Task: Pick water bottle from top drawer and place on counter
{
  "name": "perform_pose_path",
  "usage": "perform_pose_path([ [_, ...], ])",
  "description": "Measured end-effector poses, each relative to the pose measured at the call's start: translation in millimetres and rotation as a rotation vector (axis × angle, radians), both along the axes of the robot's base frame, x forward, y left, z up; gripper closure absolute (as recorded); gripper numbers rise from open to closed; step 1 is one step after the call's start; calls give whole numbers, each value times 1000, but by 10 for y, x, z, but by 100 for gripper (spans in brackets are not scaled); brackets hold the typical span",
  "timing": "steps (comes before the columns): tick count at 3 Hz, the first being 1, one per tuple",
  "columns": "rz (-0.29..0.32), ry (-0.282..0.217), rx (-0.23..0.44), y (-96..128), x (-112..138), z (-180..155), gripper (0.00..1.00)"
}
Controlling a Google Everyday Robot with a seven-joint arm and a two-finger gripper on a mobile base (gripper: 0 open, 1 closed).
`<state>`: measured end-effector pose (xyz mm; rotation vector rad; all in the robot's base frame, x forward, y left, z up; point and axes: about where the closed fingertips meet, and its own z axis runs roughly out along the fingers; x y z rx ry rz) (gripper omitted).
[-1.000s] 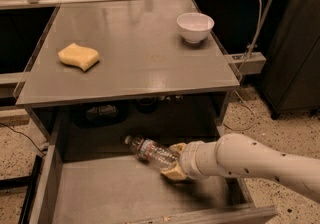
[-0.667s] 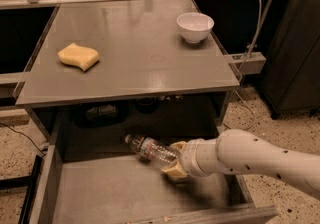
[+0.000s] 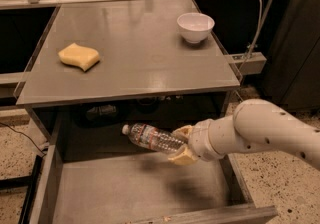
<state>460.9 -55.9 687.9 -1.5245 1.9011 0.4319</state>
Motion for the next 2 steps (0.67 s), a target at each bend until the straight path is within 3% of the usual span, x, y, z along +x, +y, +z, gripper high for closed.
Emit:
perform_pose_path([
  [2, 83, -97, -25, -196, 2, 1077, 100],
])
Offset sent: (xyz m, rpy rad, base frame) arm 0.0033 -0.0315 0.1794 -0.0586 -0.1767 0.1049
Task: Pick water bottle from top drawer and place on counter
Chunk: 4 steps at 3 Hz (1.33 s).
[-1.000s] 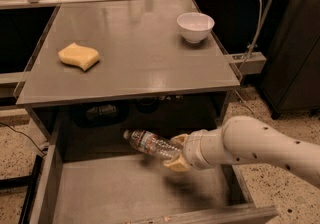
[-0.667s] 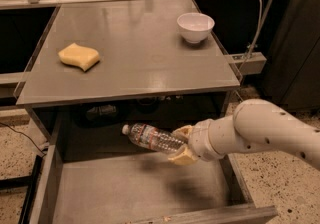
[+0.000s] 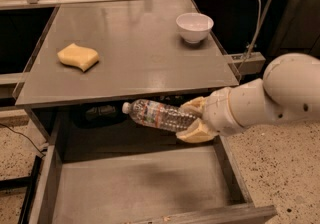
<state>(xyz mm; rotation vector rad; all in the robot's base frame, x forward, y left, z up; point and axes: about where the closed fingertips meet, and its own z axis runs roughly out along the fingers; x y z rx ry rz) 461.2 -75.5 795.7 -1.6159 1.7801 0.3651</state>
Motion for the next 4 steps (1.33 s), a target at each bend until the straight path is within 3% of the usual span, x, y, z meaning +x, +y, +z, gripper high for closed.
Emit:
perform_pose_path([
  [2, -30, -162, -71, -136, 292, 1267, 100],
  [4, -35, -168, -82, -143, 423, 1282, 100],
])
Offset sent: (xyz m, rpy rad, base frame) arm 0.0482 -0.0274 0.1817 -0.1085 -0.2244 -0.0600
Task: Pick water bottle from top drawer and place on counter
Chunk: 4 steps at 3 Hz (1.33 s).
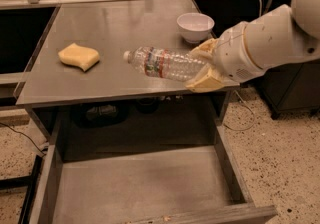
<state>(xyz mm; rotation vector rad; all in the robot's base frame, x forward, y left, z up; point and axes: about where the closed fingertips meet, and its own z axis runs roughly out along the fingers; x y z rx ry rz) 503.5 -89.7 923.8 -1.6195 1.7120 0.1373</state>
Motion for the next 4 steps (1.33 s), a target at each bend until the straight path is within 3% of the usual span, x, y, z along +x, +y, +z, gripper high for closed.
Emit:
perform_pose_path([
  [2, -58, 12, -36, -10, 886, -57, 100],
  [3, -86, 9, -8, 0, 1246, -59, 100],
  [4, -185, 24, 62, 13, 1461, -134, 100],
])
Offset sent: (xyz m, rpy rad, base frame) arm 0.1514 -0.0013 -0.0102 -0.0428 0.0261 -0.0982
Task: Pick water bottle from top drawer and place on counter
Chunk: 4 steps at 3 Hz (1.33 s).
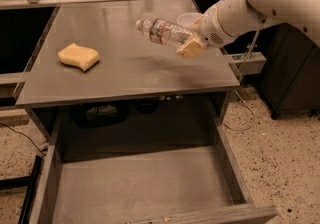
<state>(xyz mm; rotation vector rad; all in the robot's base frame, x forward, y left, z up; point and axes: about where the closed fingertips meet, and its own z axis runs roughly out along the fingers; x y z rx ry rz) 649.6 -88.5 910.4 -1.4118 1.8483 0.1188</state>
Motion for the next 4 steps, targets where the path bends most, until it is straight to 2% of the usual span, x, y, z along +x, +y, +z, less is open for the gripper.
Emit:
perform_pose_path([
  [1, -62, 28, 62, 73, 133, -142, 100],
  [2, -55, 46, 97, 229, 213, -220, 100],
  [4, -10, 77, 92, 486, 246, -393, 100],
])
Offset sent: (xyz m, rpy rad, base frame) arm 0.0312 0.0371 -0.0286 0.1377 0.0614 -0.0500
